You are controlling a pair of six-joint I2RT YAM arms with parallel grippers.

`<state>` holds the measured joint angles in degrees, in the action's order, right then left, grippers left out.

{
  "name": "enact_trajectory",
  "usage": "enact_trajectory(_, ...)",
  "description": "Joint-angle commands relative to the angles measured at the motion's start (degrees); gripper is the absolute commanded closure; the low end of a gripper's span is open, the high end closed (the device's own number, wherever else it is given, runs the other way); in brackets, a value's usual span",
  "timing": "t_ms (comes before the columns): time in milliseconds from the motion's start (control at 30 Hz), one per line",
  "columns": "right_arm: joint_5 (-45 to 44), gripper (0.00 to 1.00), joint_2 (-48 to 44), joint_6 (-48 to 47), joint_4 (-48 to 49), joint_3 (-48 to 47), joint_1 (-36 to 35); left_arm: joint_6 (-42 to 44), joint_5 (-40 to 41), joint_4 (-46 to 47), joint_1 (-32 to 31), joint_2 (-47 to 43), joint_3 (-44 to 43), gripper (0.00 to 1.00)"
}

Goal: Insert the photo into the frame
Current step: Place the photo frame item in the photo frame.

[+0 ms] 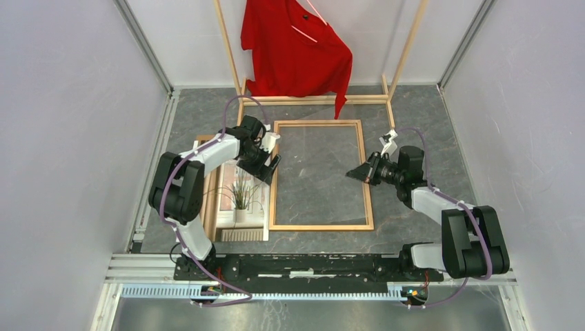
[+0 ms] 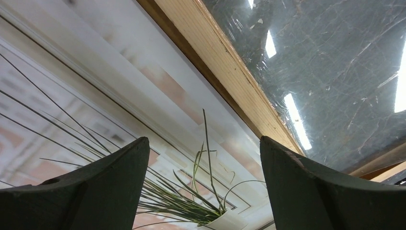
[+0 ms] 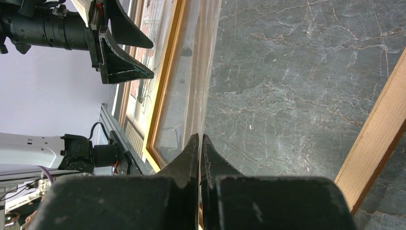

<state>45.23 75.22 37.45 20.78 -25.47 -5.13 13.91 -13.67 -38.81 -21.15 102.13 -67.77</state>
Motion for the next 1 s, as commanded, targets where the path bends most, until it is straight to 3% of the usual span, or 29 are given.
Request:
enact_trajectory(0,0.74,1.00,-0.62,1.62,4.51,1.37,0.05,0.61,0.40,1.52,-0.25,-0.10,1.49,0.10)
enact_trajectory(333,1.40,1.00,-1.12,13.63,16.64,8.15,0.08,0.43,-0.76,5.20,-0.30,-0.57,4.96,0.18)
enact_trajectory(700,1.92,1.00,3.33,17.65,24.22,10.72,0.11,0.19,-0.92,6.11,-0.76,0.29,5.79,0.18)
enact_trajectory(800,1.30,0.97,3.24,15.42,19.74,9.44,0.04,0.36,-0.73,6.00,-0.82,0.14,6.10,0.18)
enact_trajectory(967,-6.25,0.69,1.19,2.45,-1.81,3.33,0.10,0.62,-0.27,6.00,-0.78,-0.64,6.64,0.18)
